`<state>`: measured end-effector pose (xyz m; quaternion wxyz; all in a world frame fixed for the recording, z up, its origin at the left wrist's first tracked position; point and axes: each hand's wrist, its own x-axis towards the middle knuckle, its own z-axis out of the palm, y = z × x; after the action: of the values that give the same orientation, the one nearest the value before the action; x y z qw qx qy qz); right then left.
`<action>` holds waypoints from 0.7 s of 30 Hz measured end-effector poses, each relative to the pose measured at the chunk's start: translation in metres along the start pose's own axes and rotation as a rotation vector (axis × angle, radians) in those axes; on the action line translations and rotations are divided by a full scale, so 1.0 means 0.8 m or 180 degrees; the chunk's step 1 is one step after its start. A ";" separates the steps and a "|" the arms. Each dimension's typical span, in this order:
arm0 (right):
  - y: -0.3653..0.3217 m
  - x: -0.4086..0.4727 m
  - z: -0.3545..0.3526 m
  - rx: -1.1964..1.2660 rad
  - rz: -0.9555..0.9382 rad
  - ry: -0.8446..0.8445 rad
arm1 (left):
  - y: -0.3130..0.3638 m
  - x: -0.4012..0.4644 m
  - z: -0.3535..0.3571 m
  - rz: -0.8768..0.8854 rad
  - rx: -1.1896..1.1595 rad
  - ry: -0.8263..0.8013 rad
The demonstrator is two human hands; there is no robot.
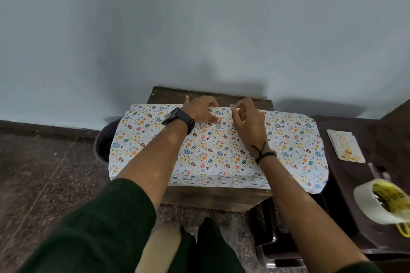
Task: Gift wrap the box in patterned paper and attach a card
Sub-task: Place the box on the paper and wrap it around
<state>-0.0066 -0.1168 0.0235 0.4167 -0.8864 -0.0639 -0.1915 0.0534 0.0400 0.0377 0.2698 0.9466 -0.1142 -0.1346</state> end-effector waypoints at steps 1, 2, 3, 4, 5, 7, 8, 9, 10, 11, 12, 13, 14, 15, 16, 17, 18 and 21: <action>0.001 -0.003 0.000 -0.0002 0.0005 -0.0017 | 0.002 -0.001 0.000 -0.0020 0.0014 -0.0003; 0.002 -0.007 -0.001 -0.0003 -0.0016 -0.0004 | 0.004 -0.002 0.001 -0.0037 0.0039 0.0002; 0.004 -0.009 0.000 0.0004 -0.0034 0.0030 | 0.004 -0.004 0.002 -0.0063 0.0079 0.0010; 0.006 -0.011 0.001 0.0001 -0.0030 0.0065 | 0.005 -0.006 0.004 -0.0086 0.0130 0.0036; 0.009 -0.012 0.002 -0.0015 -0.0029 0.0086 | 0.005 -0.008 0.007 -0.0103 0.0187 0.0083; 0.010 -0.012 0.004 -0.0116 -0.0112 0.0052 | 0.005 -0.015 0.011 -0.0121 0.0317 0.0238; 0.009 -0.012 0.005 -0.0169 -0.0199 0.0014 | 0.005 -0.018 0.013 -0.0114 0.0396 0.0340; 0.010 -0.012 0.006 -0.0207 -0.0293 -0.0005 | 0.006 -0.020 0.016 -0.0094 0.0485 0.0445; 0.011 -0.011 0.007 -0.0220 -0.0372 0.0002 | 0.007 -0.023 0.018 -0.0063 0.0576 0.0535; 0.013 -0.010 0.008 -0.0198 -0.0440 0.0030 | 0.007 -0.025 0.022 -0.0025 0.0646 0.0612; 0.016 -0.009 0.009 -0.0151 -0.0485 0.0071 | 0.006 -0.026 0.025 0.0022 0.0689 0.0698; 0.019 -0.008 0.010 -0.0093 -0.0510 0.0106 | 0.006 -0.027 0.027 0.0071 0.0720 0.0797; 0.021 -0.008 0.011 -0.0048 -0.0507 0.0115 | 0.006 -0.028 0.028 0.0104 0.0759 0.0894; 0.022 -0.007 0.011 -0.0023 -0.0502 0.0102 | 0.007 -0.029 0.028 0.0112 0.0810 0.0988; 0.023 -0.007 0.011 -0.0014 -0.0505 0.0072 | 0.008 -0.031 0.029 0.0092 0.0868 0.1076; 0.024 -0.006 0.012 -0.0013 -0.0515 0.0036 | 0.010 -0.032 0.029 0.0076 0.0927 0.1162; 0.025 -0.006 0.012 -0.0009 -0.0519 -0.0006 | 0.011 -0.034 0.030 0.0095 0.0972 0.1238; 0.026 -0.006 0.012 0.0003 -0.0514 -0.0168 | 0.012 -0.039 0.039 0.0261 0.0866 0.1279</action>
<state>-0.0023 -0.1227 0.0010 0.3985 -0.8828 -0.1462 -0.2011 0.0131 0.0264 0.0235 0.1624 0.9765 -0.1137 0.0841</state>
